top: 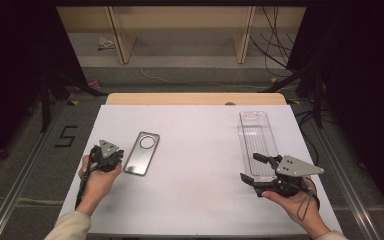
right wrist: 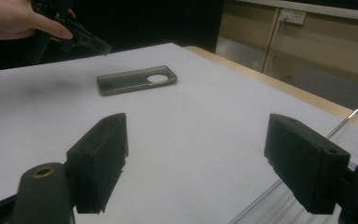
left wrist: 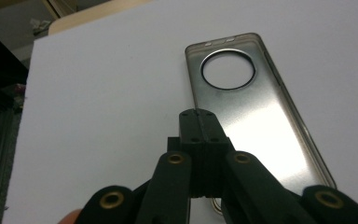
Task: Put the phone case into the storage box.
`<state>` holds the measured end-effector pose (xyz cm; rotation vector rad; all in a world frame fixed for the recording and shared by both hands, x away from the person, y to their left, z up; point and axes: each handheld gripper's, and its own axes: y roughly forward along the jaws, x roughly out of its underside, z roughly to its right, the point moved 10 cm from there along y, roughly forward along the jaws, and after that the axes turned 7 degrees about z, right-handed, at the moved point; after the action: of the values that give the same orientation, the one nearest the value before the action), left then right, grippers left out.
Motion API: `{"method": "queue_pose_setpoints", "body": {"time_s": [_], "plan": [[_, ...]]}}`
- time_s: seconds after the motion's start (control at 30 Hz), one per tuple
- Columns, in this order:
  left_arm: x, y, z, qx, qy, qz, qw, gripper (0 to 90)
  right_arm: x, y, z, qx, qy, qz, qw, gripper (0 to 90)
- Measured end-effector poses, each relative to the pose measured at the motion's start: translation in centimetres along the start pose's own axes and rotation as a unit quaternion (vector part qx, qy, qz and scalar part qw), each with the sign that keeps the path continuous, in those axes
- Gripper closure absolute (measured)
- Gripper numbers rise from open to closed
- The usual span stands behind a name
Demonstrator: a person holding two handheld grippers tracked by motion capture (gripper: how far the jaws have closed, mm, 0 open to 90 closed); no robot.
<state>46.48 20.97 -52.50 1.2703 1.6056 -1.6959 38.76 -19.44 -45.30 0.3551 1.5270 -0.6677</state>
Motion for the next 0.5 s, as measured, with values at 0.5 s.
{"method": "queue_pose_setpoints", "body": {"time_s": [0.5], "plan": [[2.8, 2.3, -0.6, 0.021, -0.044, -0.059, 0.9971, 89.9, 0.0, 0.0, 0.0, -0.002, 0.0, -0.001, 1.0, 22.5]]}}
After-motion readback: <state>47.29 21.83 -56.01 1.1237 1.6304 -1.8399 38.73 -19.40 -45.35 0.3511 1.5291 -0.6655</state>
